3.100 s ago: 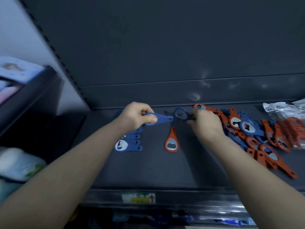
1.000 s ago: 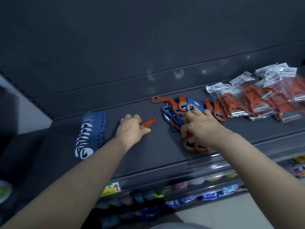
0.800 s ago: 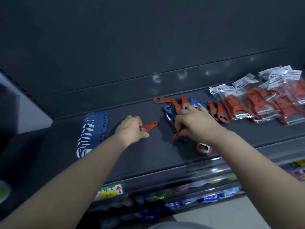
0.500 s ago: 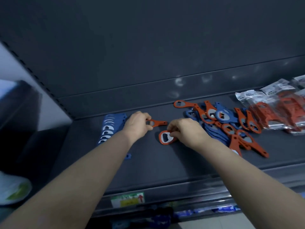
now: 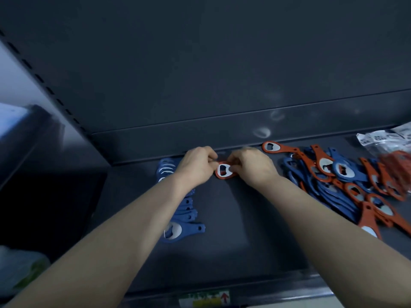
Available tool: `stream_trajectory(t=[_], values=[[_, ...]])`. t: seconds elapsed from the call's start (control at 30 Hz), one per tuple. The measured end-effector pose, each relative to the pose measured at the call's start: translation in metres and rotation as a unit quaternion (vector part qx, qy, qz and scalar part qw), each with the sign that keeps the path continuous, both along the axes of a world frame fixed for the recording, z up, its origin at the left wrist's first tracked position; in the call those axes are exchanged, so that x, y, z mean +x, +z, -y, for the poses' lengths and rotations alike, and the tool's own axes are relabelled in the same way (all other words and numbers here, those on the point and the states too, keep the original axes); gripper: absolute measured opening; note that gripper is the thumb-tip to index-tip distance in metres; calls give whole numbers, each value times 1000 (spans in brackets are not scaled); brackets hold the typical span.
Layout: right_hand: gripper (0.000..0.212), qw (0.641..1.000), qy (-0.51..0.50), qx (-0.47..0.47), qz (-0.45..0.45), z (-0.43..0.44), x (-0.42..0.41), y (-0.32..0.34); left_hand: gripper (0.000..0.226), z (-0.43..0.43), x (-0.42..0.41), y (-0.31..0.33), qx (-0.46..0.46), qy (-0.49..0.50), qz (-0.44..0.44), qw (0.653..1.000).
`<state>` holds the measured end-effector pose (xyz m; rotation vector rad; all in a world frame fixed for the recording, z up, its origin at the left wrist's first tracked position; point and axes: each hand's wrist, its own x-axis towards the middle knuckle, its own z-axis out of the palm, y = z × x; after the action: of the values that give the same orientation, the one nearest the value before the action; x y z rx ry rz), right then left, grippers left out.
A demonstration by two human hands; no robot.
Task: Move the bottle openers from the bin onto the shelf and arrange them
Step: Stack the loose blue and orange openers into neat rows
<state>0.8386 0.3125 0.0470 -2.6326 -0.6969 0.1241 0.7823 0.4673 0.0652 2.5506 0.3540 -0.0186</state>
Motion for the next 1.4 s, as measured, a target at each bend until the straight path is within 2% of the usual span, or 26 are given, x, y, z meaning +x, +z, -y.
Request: stream_trajectory(t=[0.17, 0.3, 0.4, 0.47, 0.57, 0.7, 0.83, 0.9, 1.0, 1.2, 1.3, 1.4], values=[[17, 998, -6, -1, 57, 12, -4, 10, 30, 7, -13, -5, 127, -64, -16, 990], [20, 997, 4, -6, 79, 61, -12, 23, 22, 40, 5, -3, 138, -103, 94, 981], [23, 995, -7, -25, 98, 101, -21, 28, 35, 86, 32, -7, 174, -187, 75, 964], [23, 995, -20, -36, 94, 127, -27, 28, 46, 109, 50, -13, 207, -207, 63, 954], [29, 997, -24, -41, 69, 165, -33, 29, 48, 128, 70, -20, 225, -180, 44, 957], [34, 997, -35, -23, 68, 212, -39, 26, 27, 144, 73, -21, 260, -137, 52, 954], [37, 1000, 23, 6, 13, 245, -47, 26, 23, 153, 67, -21, 225, -101, 57, 967], [42, 997, 66, -40, -19, 257, -49, 27, 25, 158, 63, -22, 217, -72, 59, 972], [36, 987, 110, -112, -42, 268, -50, 30, 36, 167, 53, -23, 206, -32, 76, 975], [27, 974, 136, -181, 22, 263, -45, 39, 44, 170, 37, -21, 214, 2, 56, 975], [20, 984, 126, -124, 29, 257, -40, 40, 32, 162, 35, -20, 217, 22, 55, 974], [20, 997, 76, 13, -13, 246, -33, 37, 27, 155, 42, -15, 212, 27, 40, 976]])
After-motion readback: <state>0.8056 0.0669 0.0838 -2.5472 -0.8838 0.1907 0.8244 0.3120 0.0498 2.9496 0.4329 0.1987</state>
